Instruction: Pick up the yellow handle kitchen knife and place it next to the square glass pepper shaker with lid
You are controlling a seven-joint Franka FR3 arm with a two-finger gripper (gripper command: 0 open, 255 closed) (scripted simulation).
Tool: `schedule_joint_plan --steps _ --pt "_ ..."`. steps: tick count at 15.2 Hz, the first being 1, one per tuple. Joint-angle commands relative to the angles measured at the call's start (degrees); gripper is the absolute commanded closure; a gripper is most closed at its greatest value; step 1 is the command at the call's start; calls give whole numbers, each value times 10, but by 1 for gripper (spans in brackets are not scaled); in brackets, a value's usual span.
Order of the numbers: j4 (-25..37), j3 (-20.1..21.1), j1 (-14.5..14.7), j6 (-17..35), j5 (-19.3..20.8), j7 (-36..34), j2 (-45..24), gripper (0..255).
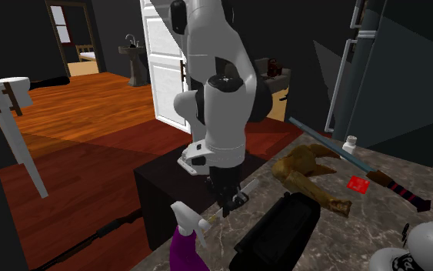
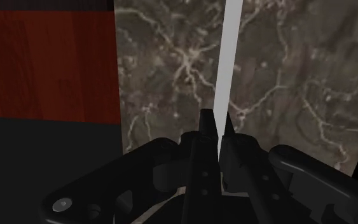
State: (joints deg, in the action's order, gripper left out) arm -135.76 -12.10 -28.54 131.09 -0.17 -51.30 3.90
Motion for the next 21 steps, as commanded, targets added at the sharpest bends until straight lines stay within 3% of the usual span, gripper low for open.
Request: schedule_joint_plan --steps 1,21 --pt "7 1 0 -17 3 -4 11 255" --pt "99 7 0 -175 16 -16 78 255"
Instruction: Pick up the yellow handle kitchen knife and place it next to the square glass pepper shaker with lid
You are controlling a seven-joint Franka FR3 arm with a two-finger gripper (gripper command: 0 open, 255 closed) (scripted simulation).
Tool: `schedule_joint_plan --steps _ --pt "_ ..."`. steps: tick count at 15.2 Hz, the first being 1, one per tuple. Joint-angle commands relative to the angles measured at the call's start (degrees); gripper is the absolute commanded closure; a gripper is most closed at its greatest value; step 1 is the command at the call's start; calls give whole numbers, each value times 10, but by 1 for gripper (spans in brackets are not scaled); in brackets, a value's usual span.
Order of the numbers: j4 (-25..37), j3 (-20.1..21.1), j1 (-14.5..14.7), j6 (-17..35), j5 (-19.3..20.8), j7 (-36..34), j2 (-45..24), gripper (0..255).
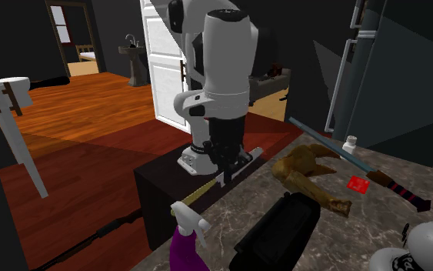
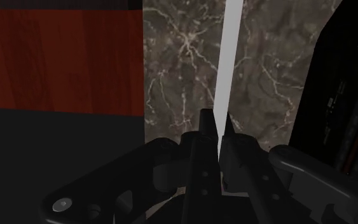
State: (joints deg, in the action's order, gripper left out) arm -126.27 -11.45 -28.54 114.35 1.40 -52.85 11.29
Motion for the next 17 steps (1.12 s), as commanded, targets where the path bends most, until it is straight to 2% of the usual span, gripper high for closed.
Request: schedule_joint_plan --steps 1,6,17 --pt "10 1 0 -16 1 -1 6 255" --pt "37 2 0 -50 2 -3 13 255" --pt "-101 99 51 -57 -19 -142 159 255"
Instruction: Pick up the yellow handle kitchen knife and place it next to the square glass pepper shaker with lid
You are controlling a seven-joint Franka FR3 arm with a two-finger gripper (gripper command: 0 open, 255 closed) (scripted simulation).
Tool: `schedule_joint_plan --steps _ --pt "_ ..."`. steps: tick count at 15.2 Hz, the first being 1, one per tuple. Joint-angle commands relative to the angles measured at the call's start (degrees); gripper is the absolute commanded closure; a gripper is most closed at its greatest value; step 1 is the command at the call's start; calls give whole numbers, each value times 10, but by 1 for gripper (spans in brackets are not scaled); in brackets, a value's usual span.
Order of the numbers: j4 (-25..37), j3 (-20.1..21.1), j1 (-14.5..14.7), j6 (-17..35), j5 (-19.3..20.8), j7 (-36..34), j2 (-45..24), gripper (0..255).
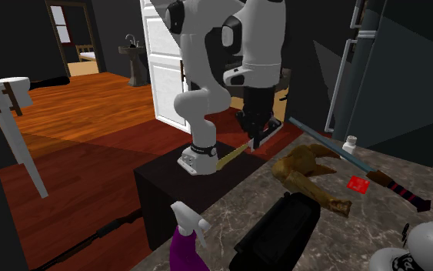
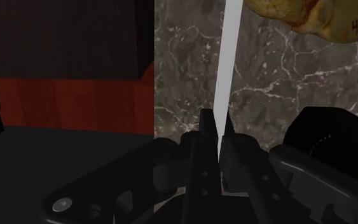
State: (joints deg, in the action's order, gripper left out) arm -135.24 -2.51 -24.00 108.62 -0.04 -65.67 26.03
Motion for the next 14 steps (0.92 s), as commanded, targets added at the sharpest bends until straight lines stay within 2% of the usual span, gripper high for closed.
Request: schedule_joint_plan --steps 1,8,14 --pt "-20 19 11 -2 -9 -26 22 255" --pt "-63 92 54 -14 -52 -118 80 255" --pt "-74 159 95 -21 -96 -200 105 255"
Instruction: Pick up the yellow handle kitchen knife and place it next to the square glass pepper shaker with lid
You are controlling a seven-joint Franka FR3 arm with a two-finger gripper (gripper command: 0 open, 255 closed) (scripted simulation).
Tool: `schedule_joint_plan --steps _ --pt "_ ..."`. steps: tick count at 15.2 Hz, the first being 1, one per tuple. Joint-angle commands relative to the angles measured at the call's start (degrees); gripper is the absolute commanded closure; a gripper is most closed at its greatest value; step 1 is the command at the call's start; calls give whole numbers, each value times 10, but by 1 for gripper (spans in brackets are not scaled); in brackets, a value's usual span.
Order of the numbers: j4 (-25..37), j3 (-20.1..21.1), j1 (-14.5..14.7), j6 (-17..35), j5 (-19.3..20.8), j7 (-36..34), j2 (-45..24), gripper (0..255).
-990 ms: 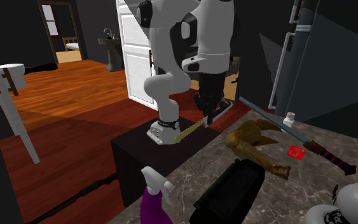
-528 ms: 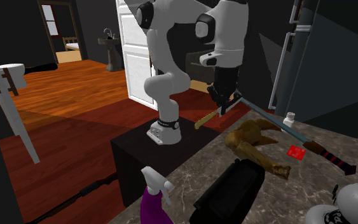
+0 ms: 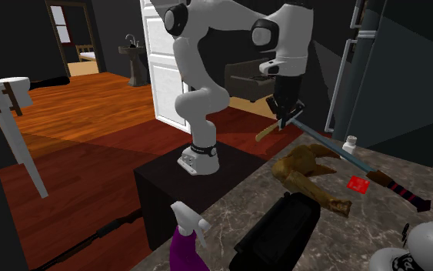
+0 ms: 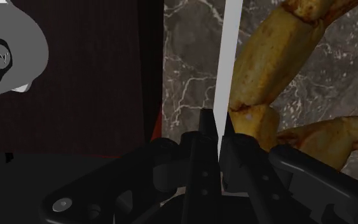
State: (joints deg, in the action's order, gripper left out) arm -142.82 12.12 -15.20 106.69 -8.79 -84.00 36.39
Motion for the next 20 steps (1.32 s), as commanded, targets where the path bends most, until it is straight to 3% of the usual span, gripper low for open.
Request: schedule_joint_plan --steps 1,14,20 --pt "3 24 14 -3 -15 -30 2 255" --pt "68 182 76 6 -88 -215 -44 255" --pt "29 194 77 54 -95 -213 -54 255"
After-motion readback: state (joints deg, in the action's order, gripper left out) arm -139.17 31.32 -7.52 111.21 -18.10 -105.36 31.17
